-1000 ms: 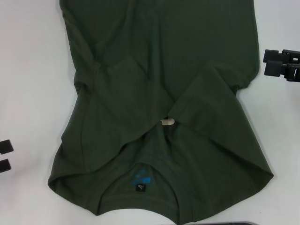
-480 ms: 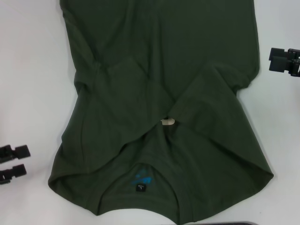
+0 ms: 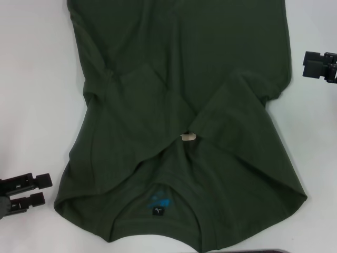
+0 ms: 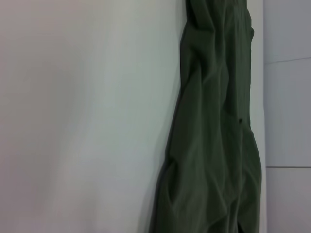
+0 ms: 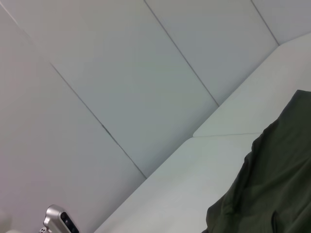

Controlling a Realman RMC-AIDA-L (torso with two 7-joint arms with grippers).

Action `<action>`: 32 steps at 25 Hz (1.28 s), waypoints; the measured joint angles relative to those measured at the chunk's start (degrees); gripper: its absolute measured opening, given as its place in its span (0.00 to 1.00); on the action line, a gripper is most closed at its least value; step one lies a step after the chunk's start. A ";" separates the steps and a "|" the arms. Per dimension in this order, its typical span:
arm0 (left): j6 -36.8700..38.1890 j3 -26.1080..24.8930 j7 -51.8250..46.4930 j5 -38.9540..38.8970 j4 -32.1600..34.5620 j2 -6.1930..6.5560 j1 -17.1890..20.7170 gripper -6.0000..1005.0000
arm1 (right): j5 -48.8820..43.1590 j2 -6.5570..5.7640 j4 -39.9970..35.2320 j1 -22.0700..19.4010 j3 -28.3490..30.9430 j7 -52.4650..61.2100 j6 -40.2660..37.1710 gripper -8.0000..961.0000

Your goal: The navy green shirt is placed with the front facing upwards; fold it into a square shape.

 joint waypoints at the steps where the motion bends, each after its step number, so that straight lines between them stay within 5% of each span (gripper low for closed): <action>1: -0.27 0.02 0.00 0.22 0.00 -0.04 0.00 0.81 | 0.00 -0.02 0.00 0.01 0.00 0.02 0.01 0.87; 32: -2.46 0.05 -0.71 4.38 0.08 -2.14 -1.07 0.81 | 0.01 -0.05 0.09 -0.21 0.00 0.61 -0.23 0.87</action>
